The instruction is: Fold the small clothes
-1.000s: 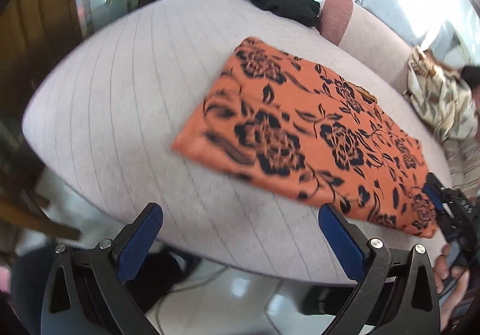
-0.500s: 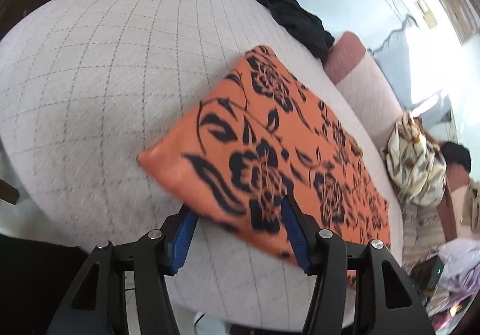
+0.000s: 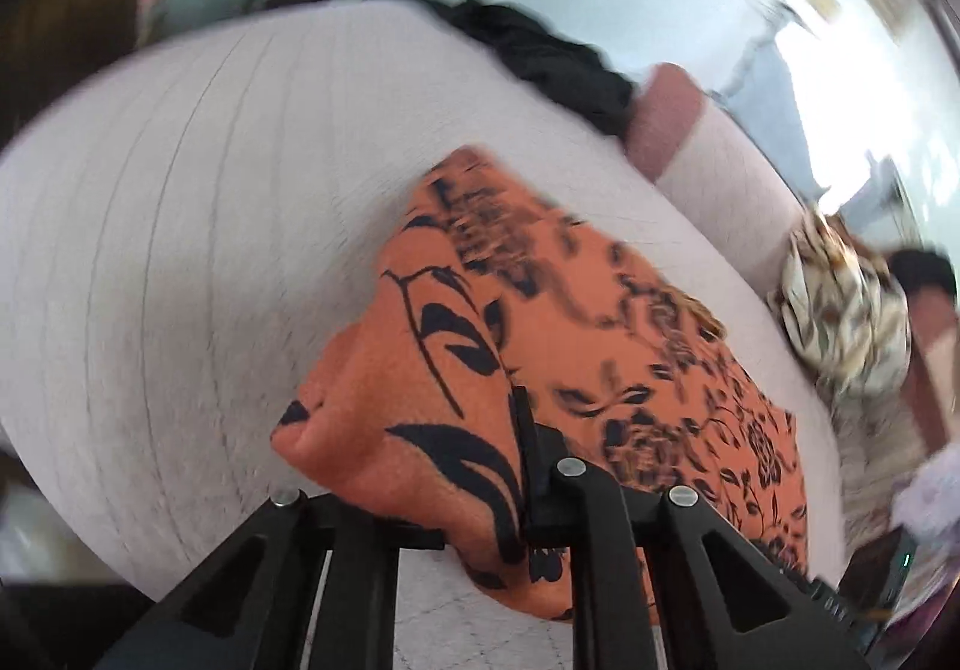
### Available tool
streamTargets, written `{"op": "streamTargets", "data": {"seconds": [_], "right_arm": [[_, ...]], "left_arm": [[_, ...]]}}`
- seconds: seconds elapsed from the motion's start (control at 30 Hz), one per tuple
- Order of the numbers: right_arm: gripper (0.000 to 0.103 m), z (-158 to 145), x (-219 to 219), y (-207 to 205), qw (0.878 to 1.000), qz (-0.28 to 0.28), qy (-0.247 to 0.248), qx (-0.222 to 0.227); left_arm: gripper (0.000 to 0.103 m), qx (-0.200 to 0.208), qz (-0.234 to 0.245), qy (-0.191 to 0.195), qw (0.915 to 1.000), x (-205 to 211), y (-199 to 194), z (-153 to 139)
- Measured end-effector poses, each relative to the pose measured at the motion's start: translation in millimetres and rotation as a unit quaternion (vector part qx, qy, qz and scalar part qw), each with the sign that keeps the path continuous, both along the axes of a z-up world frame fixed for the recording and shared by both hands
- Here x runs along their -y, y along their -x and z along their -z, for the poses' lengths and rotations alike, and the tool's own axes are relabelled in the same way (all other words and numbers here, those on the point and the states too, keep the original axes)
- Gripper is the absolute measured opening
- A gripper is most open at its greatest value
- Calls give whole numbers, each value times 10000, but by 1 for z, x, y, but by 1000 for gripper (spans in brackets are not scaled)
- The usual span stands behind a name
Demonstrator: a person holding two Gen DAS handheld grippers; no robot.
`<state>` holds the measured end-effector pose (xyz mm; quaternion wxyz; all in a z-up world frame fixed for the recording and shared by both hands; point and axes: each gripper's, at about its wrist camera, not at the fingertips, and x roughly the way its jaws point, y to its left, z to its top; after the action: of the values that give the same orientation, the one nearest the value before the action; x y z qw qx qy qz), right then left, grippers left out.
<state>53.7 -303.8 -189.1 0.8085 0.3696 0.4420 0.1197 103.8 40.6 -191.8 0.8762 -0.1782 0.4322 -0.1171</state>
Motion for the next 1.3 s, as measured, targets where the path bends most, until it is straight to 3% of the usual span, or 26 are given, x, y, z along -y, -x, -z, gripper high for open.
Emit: {"op": "streamTargets", "data": {"seconds": [0.17,0.3,0.4,0.47,0.5,0.53,0.6,0.67,0.73,0.8,0.93,1.17,1.2,1.23,1.27,1.3], "right_arm": [[28,6,15,-1,9978,40,-626,-219],[29,0,46,-3,9907,110,-1319,-315],[30,-7,83,-6,9815,373,-1877,-71],[39,-8,106,-15,9759,447,-2137,-7],[62,-7,114,-20,9730,450,-2266,-25],[74,-4,123,-25,9674,439,-2493,-32],[74,4,142,-37,9531,424,-2995,55],[74,9,155,-48,9472,416,-3177,82],[77,19,163,-62,9462,420,-3209,-41],[78,37,164,-81,9400,330,-3374,-373],[78,53,165,-103,9420,429,-3194,-941],[78,31,136,-140,9755,131,-2026,-841],[73,29,129,-147,9785,87,-1906,-779],[47,26,125,-151,9818,-1,-1776,-668],[29,25,120,-156,9847,-166,-1629,-598],[17,25,115,-160,9873,-308,-1430,-621]], "left_arm": [[14,821,914,-737,9897,51,11,-54],[14,1434,1890,-1229,9636,114,30,-85],[14,1599,2508,-1251,9465,158,40,-92],[14,1567,2923,-1270,9348,191,47,-88],[14,1540,3151,-1271,9278,211,51,-83],[14,1494,3329,-1261,9225,227,54,-77],[14,1350,3625,-1246,9137,252,57,-64],[14,1119,3895,-1361,9040,279,61,-42],[14,755,3998,-1533,9005,298,60,-17],[14,542,3997,-1515,9024,301,59,-3],[14,647,4077,-1437,8994,292,60,-6],[14,752,4192,-1519,8919,289,69,-5],[14,766,4214,-1522,8907,293,67,-3],[14,800,4234,-1524,8894,292,68,-4],[14,809,4253,-1513,8886,292,69,-6],[14,813,4278,-1477,8880,292,68,-9]]}}
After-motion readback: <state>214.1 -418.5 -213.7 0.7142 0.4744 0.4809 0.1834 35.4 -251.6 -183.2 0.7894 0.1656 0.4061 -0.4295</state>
